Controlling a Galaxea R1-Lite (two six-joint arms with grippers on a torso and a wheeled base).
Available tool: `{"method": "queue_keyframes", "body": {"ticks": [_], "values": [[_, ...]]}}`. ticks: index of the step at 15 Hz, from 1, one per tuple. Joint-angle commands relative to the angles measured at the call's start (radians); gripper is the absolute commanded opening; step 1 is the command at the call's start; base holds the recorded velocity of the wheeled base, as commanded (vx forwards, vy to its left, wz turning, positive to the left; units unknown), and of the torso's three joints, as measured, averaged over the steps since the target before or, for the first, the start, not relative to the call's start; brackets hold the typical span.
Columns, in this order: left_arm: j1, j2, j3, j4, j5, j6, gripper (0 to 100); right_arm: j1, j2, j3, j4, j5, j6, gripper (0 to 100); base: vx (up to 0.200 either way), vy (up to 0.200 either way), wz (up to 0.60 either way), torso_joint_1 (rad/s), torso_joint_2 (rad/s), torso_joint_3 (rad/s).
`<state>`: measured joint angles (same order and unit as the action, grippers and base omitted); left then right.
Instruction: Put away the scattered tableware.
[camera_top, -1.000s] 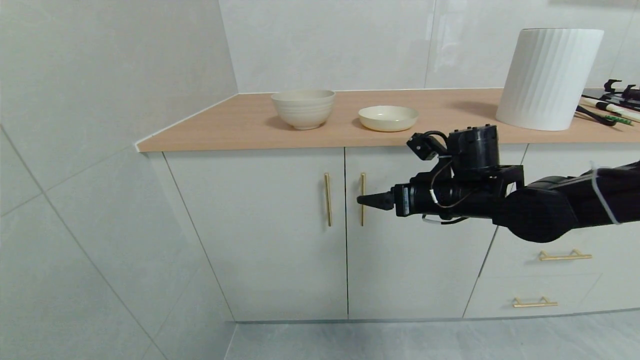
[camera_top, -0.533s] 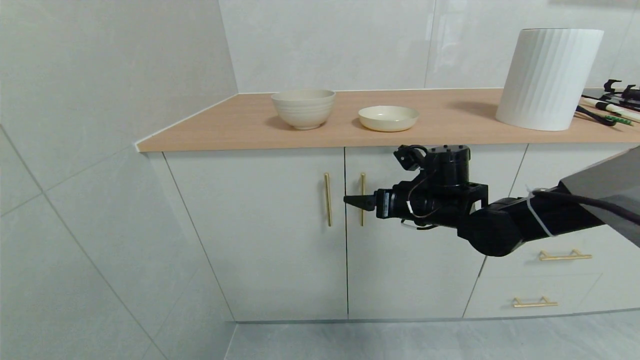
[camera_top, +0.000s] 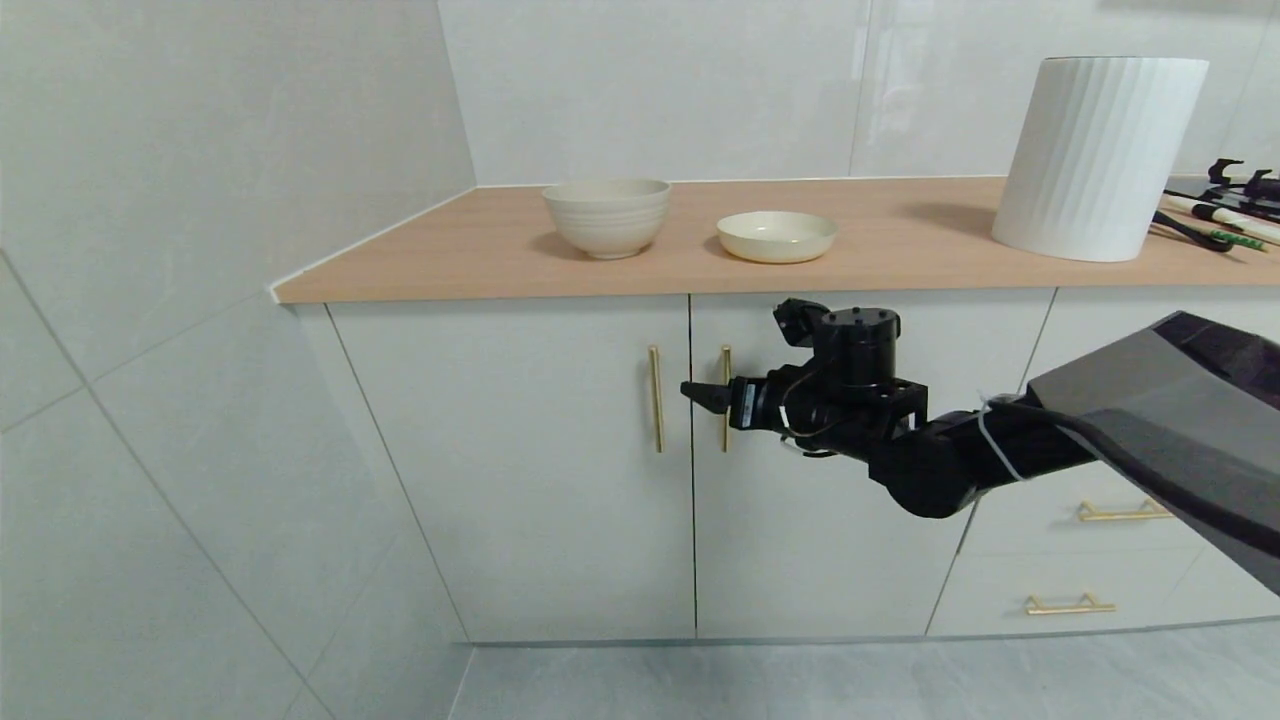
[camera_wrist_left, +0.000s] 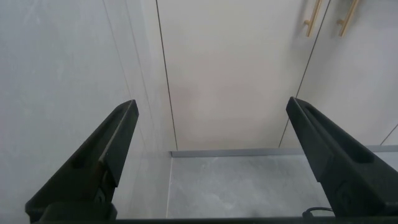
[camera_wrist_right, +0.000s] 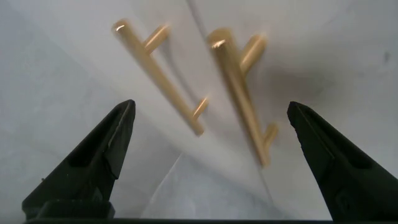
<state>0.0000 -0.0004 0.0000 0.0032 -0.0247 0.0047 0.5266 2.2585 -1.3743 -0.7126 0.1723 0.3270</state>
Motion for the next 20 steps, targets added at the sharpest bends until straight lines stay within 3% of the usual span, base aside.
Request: {"method": "queue_keyframes", "body": {"ticks": [1,14,20], "values": [[0.000,0.000,0.000,0.000,0.000,0.000,100,0.001,0.044,-0.023,-0.021,-0.004,0.003,100,0.000,0.000,0.00,0.000,0.00,0.000],[0.000,0.000,0.000,0.000,0.000,0.000,100,0.026,0.065,-0.008,-0.100,0.039,0.101,100,0.000,0.000,0.00,0.000,0.00,0.000],[0.000,0.000,0.000,0.000,0.000,0.000,100,0.026,0.026,0.072,-0.140,0.127,0.104,100,0.000,0.000,0.00,0.000,0.00,0.000]]}}
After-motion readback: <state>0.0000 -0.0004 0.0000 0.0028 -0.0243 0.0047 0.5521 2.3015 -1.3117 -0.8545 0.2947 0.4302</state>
